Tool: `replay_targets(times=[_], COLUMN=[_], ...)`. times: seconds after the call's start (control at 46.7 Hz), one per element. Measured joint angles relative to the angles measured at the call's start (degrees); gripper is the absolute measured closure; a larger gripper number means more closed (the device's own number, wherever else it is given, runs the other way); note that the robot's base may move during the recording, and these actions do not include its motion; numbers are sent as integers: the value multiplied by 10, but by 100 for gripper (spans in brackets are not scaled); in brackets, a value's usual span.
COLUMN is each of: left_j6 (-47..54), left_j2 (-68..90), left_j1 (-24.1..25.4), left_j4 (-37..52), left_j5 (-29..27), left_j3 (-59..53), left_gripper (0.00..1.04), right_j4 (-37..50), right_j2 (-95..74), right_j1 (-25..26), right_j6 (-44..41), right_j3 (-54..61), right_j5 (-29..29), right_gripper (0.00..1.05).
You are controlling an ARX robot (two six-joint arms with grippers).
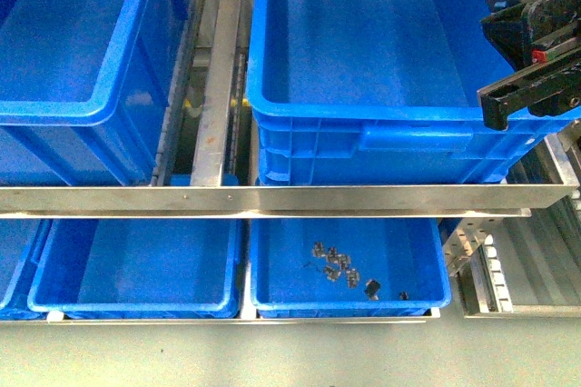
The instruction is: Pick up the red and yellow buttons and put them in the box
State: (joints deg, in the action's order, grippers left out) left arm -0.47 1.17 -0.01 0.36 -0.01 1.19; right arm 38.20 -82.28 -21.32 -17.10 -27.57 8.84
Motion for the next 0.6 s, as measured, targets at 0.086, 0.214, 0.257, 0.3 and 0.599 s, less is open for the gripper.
replay_targets(times=[0.086, 0.214, 0.257, 0.3, 0.599], left_j6=[0, 0, 0, 0, 0], left_j2=[-2, -3, -3, -3, -3], left_j1=[0, 0, 0, 0, 0], left_j4=[-4, -4, -4, -4, -4], left_j5=[0, 0, 0, 0, 0], left_j3=[0, 0, 0, 0, 0], left_gripper=[102, 102, 102, 102, 102], right_j4=[0, 0, 0, 0, 0], right_j2=[-5, -18, -23, -31, -142], right_j1=[-4, -12, -14, -15, -15], right_j6=[1, 7, 9, 9, 8], right_j3=[-3, -13, -15, -21, -132], right_j5=[1, -1, -2, -6, -32], right_gripper=[70, 70, 70, 70, 70])
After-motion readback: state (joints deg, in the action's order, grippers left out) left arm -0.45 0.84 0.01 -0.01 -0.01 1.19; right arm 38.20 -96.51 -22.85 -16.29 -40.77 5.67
